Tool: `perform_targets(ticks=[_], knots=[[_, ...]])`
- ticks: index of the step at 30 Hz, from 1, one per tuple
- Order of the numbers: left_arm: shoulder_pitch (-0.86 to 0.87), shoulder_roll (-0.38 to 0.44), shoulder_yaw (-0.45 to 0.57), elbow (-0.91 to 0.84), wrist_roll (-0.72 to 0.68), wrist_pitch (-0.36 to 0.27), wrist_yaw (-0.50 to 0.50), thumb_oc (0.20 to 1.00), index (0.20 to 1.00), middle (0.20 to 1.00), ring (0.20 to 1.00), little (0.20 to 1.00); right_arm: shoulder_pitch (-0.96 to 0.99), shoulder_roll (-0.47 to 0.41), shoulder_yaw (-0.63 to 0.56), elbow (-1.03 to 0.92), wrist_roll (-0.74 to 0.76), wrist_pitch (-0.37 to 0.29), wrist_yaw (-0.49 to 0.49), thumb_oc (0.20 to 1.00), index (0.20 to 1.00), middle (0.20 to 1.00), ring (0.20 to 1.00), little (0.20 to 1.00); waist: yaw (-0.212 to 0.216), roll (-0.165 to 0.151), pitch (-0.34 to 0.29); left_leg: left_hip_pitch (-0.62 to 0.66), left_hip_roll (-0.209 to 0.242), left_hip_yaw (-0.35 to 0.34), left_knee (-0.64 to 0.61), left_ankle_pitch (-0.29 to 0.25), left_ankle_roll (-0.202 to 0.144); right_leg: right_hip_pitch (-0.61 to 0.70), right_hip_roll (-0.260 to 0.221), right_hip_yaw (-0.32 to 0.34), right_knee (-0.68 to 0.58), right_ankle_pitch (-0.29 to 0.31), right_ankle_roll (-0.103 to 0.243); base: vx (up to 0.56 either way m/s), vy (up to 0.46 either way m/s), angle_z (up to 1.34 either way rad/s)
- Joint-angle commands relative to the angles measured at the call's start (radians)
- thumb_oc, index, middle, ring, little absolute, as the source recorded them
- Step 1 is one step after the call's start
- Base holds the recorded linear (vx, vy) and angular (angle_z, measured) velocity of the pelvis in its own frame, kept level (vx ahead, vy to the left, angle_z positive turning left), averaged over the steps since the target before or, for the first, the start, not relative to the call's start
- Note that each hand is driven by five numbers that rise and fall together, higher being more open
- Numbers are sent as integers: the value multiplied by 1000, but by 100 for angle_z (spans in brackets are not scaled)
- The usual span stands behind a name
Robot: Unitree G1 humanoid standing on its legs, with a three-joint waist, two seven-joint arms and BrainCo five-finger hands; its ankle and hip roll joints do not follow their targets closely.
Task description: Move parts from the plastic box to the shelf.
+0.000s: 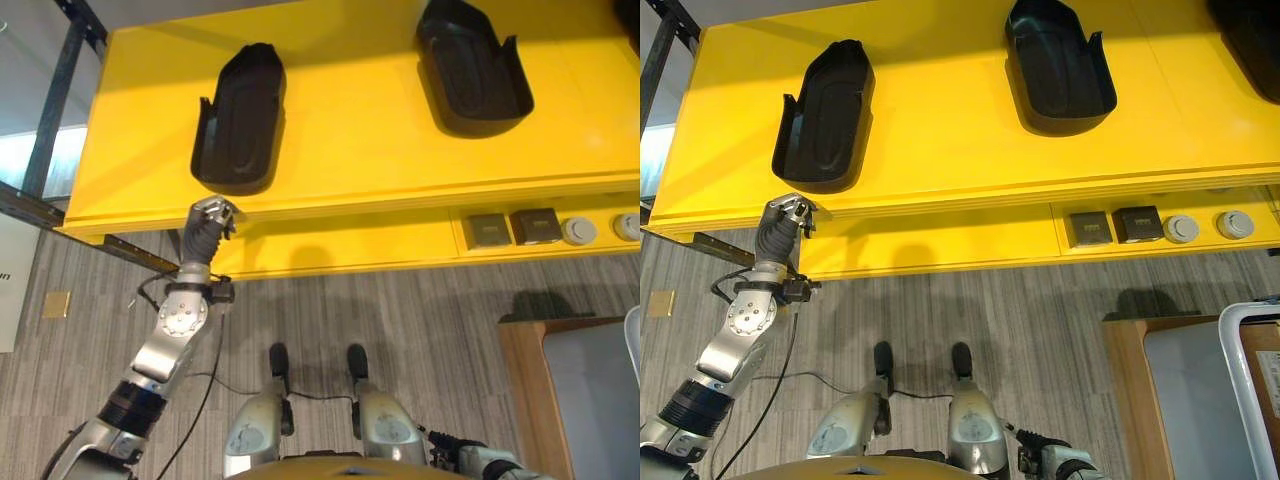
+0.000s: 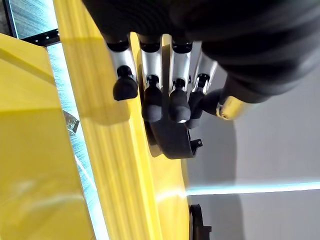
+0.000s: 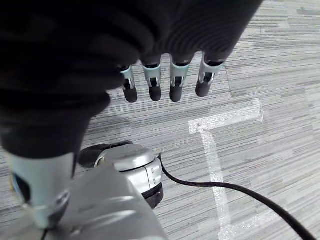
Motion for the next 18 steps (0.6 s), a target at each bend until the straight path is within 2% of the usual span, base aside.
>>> perform_targets(ticks=[1,5,9,18], knots=[[-67,-4,-6,-4,4,-68,34,200,200,200,200,200,-4,43,25,-7,15,18,-2,1000,1000,1000,1000,1000,-4,-23,-1,36,-46,52,0,-151,33,-23,16,-8,10,-60,-21,0,0,0],[-90,-2,-4,-2,22,-85,59,200,200,200,200,200,-5,41,30,-13,10,22,-1,1000,1000,1000,1000,1000,-13,-26,1,35,-44,61,0,-150,33,-28,19,1,12,-59,-22,0,0,0],[-134,7,0,3,29,-68,87,200,200,200,200,200,-1,40,35,-20,0,24,-1,1000,1000,1000,1000,1000,-24,-30,4,34,-42,69,0,-151,34,-33,22,11,13,-57,-20,9,-1,-2],[-228,14,-2,113,15,16,98,200,200,200,200,200,6,38,47,-38,-31,37,8,1000,1000,1000,1000,1000,-54,-42,6,38,-33,87,0,-151,33,-46,29,34,25,-55,-19,21,2,-4]])
